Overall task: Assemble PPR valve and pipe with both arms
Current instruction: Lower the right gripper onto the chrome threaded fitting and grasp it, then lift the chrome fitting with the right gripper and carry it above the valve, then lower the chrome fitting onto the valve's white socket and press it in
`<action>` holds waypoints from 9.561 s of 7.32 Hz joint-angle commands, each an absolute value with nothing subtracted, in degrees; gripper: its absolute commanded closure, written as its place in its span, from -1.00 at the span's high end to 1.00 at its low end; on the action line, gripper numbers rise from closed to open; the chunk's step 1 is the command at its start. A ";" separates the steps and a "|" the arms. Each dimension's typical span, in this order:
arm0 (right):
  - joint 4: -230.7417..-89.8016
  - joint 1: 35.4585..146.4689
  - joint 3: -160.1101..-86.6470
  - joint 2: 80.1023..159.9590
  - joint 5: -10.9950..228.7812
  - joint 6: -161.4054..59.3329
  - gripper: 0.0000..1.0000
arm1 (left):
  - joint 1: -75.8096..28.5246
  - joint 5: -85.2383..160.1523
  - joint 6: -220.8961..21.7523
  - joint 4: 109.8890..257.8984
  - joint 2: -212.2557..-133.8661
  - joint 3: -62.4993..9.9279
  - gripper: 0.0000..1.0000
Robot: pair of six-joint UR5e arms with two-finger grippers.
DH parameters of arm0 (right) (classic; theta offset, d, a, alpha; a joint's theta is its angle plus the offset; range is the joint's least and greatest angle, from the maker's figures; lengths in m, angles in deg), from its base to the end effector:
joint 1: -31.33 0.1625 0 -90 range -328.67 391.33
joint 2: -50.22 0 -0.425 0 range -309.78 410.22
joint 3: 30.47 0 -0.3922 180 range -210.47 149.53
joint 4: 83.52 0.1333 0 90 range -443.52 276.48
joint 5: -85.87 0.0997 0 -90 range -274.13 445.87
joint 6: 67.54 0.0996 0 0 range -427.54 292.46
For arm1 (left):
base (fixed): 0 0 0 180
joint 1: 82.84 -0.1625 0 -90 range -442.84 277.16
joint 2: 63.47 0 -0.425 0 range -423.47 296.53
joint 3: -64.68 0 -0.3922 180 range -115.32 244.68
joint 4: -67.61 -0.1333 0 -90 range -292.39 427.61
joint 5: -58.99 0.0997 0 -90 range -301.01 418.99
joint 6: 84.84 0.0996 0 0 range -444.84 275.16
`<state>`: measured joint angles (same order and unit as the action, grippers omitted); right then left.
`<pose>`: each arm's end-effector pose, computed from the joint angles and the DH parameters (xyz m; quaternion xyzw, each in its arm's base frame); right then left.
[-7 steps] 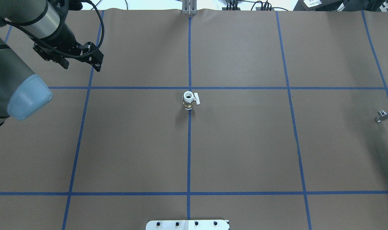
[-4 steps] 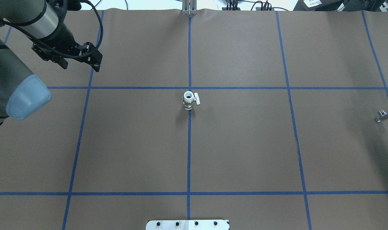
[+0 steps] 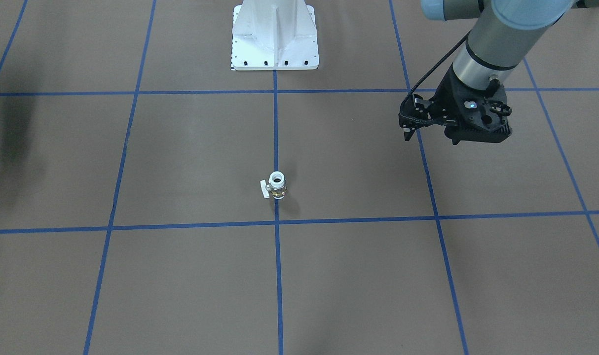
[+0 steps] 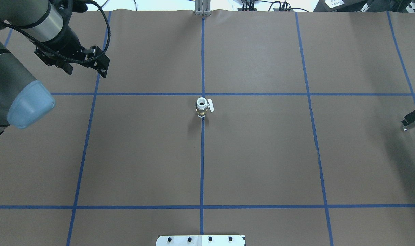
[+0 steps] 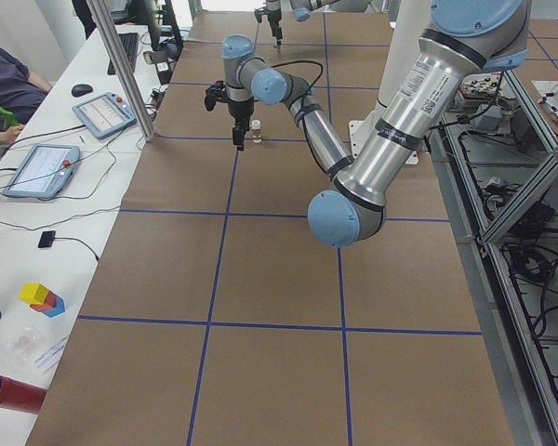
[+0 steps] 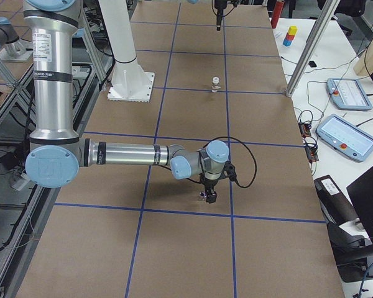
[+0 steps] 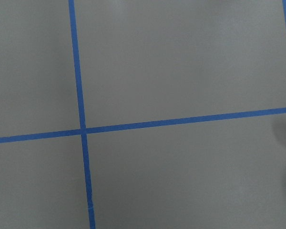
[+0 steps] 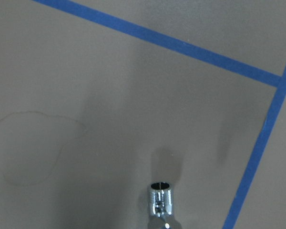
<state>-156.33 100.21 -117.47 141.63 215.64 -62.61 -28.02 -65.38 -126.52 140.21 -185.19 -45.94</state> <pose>-0.1134 -0.4866 0.6701 0.0258 -0.3529 -0.1691 0.9199 0.2780 -0.5282 0.2238 0.0495 0.3990 0.0369 0.9149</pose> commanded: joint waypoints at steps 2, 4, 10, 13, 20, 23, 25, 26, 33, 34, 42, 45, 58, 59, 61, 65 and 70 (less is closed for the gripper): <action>-156.39 99.62 -115.73 141.01 215.86 -62.70 0.70 | -28.08 -65.46 -126.68 140.21 -185.20 -45.97 1.00; -156.39 99.45 -115.64 141.01 216.12 -62.79 0.54 | -28.17 -65.55 -126.59 140.30 -185.20 -45.97 1.00; -156.39 99.36 -114.67 141.01 216.21 -64.46 0.02 | -28.08 -65.55 -126.68 140.30 -185.20 -46.15 1.00; -156.56 99.36 -114.67 140.93 216.21 -64.64 -0.55 | -28.17 -65.64 -126.85 140.30 -185.20 -46.50 1.00; -186.67 107.36 -123.36 122.38 223.60 -64.64 -1.00 | -27.56 -66.87 -124.76 140.56 -183.62 -46.67 1.00; -200.07 99.06 -123.28 104.14 221.93 -46.56 -1.00 | -21.69 -67.04 -110.98 140.92 -175.81 -48.61 1.00; -199.98 87.81 -120.23 91.86 216.95 -25.28 -1.00 | -20.27 -67.13 -108.22 141.09 -173.16 -48.52 1.00; -199.89 83.93 -115.51 86.05 216.74 -19.08 -1.00 | -20.26 -67.13 -108.31 141.09 -172.46 -48.69 1.00; -184.36 72.20 -98.51 76.59 212.61 1.45 -1.00 | -20.43 -67.04 -107.43 142.50 -171.13 -48.08 1.00; -183.55 72.03 -98.41 76.68 212.61 1.54 -1.00 | -20.44 -67.04 -107.43 142.50 -171.13 -48.25 1.00; -181.54 72.20 -98.41 78.69 212.61 1.19 -1.00 | -20.61 -67.04 -107.60 142.41 -171.31 -48.34 1.00; -181.44 72.11 -98.67 78.44 212.61 1.54 -1.00 | -20.61 -67.04 -107.52 142.41 -171.48 -47.99 1.00; -181.44 71.50 -99.29 78.79 212.61 1.54 -1.00 | -20.79 -67.04 -107.61 142.50 -171.57 -46.59 1.00; -181.44 71.50 -99.29 78.79 212.61 1.54 -1.00 | -20.79 -67.04 -107.61 142.50 -171.49 -46.59 1.00; -181.44 71.41 -99.20 78.79 212.61 1.54 -1.00 | -20.79 -67.04 -107.61 142.50 -171.48 -46.67 1.00; -181.44 70.80 -99.03 79.14 212.26 1.37 -1.00 | -20.87 -67.04 -107.52 142.50 -171.40 -46.32 1.00; -181.26 70.62 -99.03 79.23 212.26 1.37 -1.00 | -20.88 -66.96 -107.61 142.50 -171.40 -46.23 1.00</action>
